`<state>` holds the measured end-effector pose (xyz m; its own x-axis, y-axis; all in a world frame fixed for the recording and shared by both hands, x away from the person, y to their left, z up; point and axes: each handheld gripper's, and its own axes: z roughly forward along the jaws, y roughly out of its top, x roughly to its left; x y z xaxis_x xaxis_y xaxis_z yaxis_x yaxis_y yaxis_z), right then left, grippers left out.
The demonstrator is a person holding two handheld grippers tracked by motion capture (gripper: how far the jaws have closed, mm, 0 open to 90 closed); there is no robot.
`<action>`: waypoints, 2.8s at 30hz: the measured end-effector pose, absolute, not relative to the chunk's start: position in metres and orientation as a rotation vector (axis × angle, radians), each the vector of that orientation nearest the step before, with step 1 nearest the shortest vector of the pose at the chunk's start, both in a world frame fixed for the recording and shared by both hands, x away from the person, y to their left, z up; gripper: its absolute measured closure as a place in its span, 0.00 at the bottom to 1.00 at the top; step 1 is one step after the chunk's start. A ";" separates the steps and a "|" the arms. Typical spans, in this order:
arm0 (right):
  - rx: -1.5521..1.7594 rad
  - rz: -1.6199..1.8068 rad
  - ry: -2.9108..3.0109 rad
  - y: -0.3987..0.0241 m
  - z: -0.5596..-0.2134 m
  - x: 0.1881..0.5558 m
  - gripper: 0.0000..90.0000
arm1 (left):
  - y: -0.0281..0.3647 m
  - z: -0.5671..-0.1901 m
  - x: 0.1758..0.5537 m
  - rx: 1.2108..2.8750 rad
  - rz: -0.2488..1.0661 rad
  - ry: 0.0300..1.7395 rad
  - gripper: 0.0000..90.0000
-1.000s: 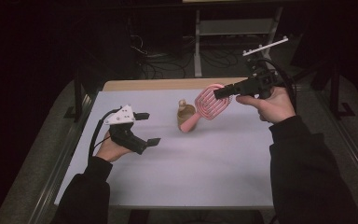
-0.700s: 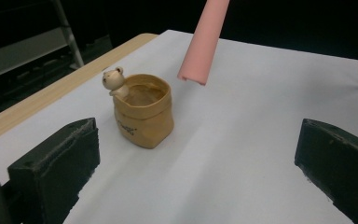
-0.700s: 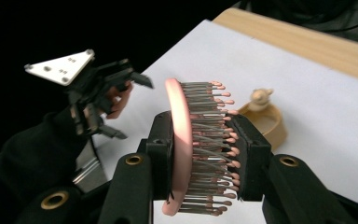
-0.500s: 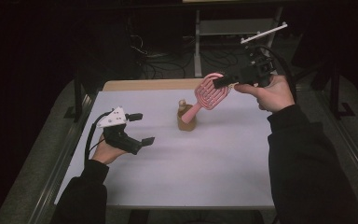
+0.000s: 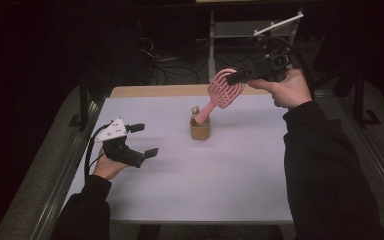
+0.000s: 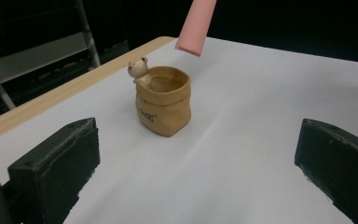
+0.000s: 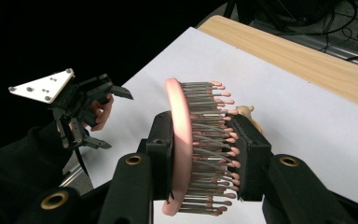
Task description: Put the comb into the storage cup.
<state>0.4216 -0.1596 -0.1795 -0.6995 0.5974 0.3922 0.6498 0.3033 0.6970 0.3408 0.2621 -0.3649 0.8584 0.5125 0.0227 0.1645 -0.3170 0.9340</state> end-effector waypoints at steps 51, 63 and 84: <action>-1.292 -1.250 -2.496 -0.144 -0.210 0.465 0.70 | 0.343 -0.408 0.320 1.741 0.447 0.738 0.00; -1.309 -1.221 -2.483 -0.142 -0.227 0.471 0.70 | 0.346 -0.417 0.316 1.745 0.442 0.758 0.00; -1.328 -1.191 -2.433 -0.129 -0.254 0.484 0.70 | 0.344 -0.420 0.318 1.763 0.429 0.766 0.00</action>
